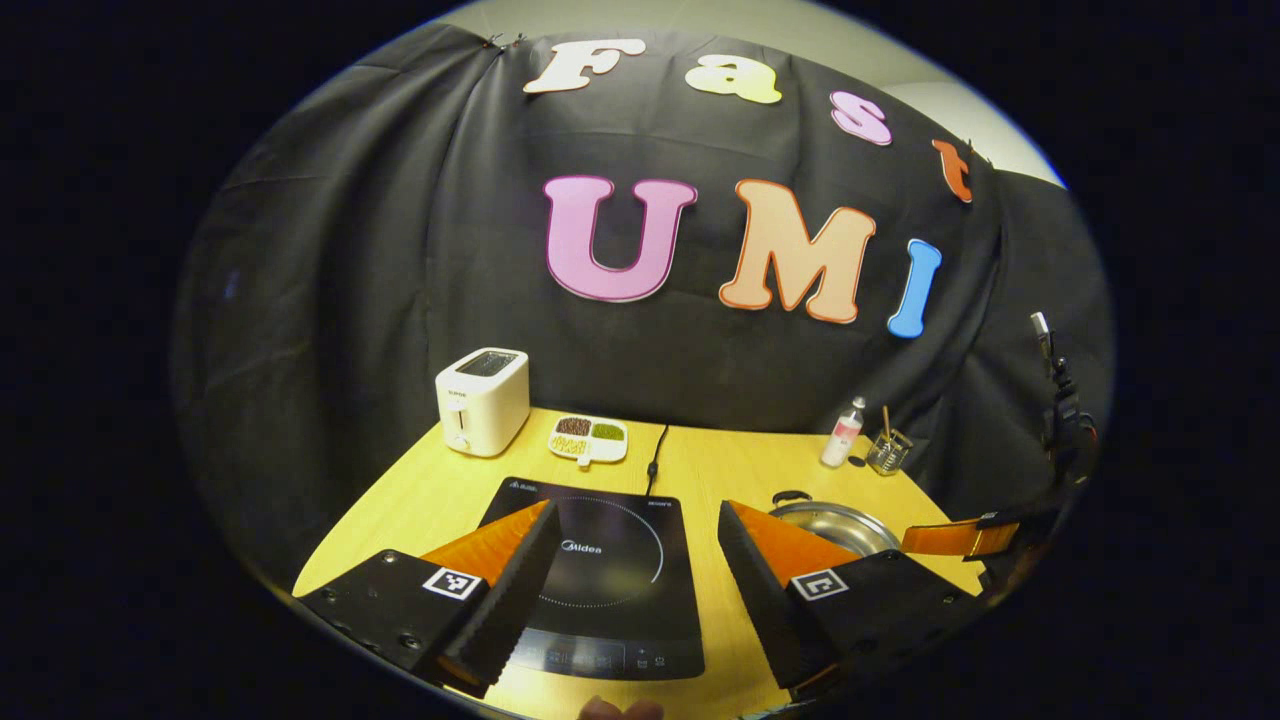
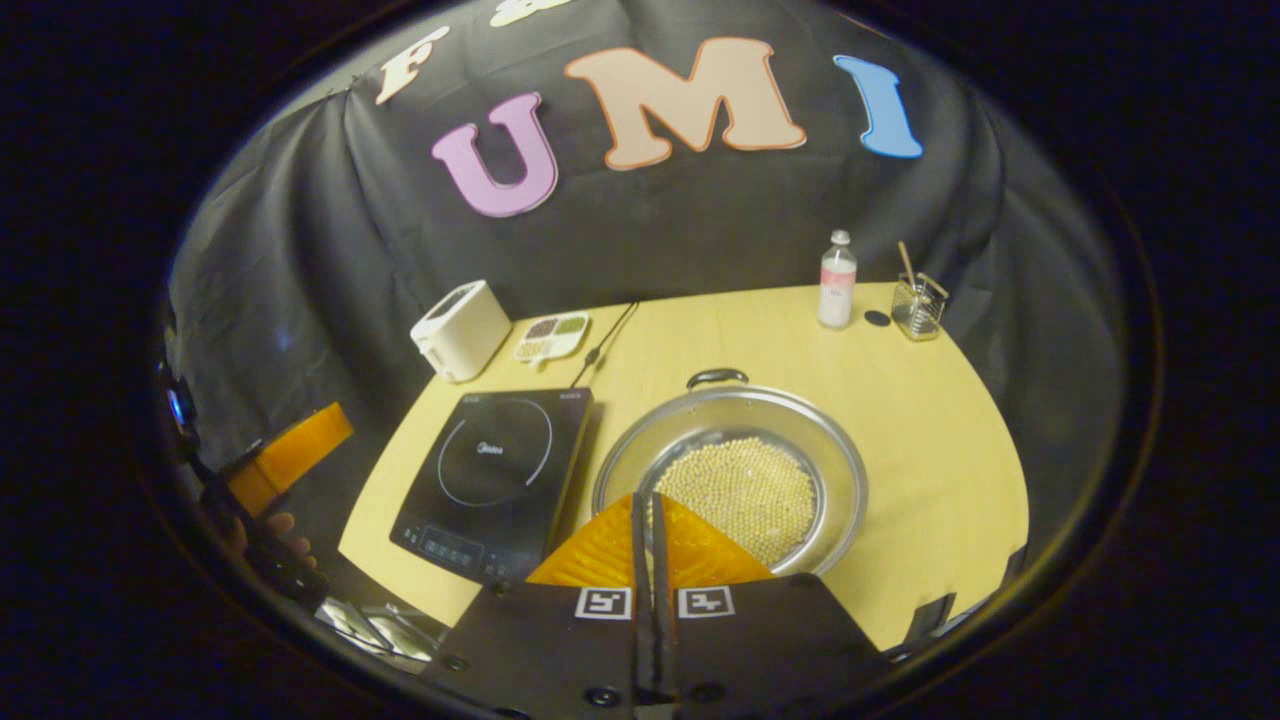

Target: First push the handle of the pot to place it horizontally, then grasp the pot with both hands and set it on the induction cooktop.

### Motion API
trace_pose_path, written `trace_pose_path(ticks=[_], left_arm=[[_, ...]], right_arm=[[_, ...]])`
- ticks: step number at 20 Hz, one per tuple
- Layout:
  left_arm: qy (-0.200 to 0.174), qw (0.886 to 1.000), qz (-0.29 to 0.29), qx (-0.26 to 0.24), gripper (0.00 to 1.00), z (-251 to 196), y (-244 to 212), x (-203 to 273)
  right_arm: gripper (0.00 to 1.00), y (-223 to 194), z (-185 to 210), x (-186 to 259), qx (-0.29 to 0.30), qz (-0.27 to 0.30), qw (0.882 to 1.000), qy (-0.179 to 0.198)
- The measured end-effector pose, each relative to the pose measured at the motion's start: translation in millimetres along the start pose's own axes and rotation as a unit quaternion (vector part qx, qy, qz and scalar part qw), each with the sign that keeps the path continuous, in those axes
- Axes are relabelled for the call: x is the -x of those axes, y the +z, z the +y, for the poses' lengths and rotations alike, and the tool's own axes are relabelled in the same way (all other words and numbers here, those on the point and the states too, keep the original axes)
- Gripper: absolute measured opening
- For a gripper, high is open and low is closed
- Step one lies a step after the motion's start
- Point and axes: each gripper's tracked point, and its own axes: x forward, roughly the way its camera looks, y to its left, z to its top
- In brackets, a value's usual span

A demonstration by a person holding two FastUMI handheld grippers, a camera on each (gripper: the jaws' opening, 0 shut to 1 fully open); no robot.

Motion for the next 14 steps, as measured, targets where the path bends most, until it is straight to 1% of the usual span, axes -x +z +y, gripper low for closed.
trace_pose_path(ticks=[1, 2, 3, 4, 5, 6, 10, 11, 14], left_arm=[[0.001, 1.000, 0.003, 0.004, 1.00, 3, -3, 0], [0.002, 1.000, 0.002, 0.008, 0.97, 5, -2, -2], [0.002, 1.000, 0.004, 0.011, 0.97, 7, -5, -3], [0.002, 1.000, 0.007, 0.013, 1.00, 9, -6, -4], [0.001, 1.000, 0.009, 0.015, 1.00, 10, -8, -5], [0.001, 1.000, 0.012, 0.016, 0.97, 11, -10, -6], [0.001, 1.000, 0.019, 0.016, 0.97, 16, -14, -8], [0.001, 1.000, 0.023, 0.017, 0.97, 18, -16, -8], [0.004, 0.999, 0.026, 0.021, 0.97, 23, -19, -9]], right_arm=[[0.03, -12, -1, -5, 0.005, 0.015, 1.000, 0.000], [0.03, -25, 0, -9, 0.010, 0.031, 0.999, 0.001], [0.03, -37, -1, -15, 0.012, 0.046, 0.999, -0.002], [0.03, -47, 0, -17, 0.012, 0.062, 0.998, -0.003], [0.03, -56, -1, -18, 0.012, 0.075, 0.997, -0.005], [0.03, -68, -1, -19, 0.010, 0.090, 0.996, -0.007], [0.03, -93, 5, -26, -0.002, 0.129, 0.992, -0.003], [0.03, -102, 8, -27, -0.001, 0.142, 0.990, -0.001], [0.03, -132, 6, -29, 0.013, 0.181, 0.983, -0.008]])
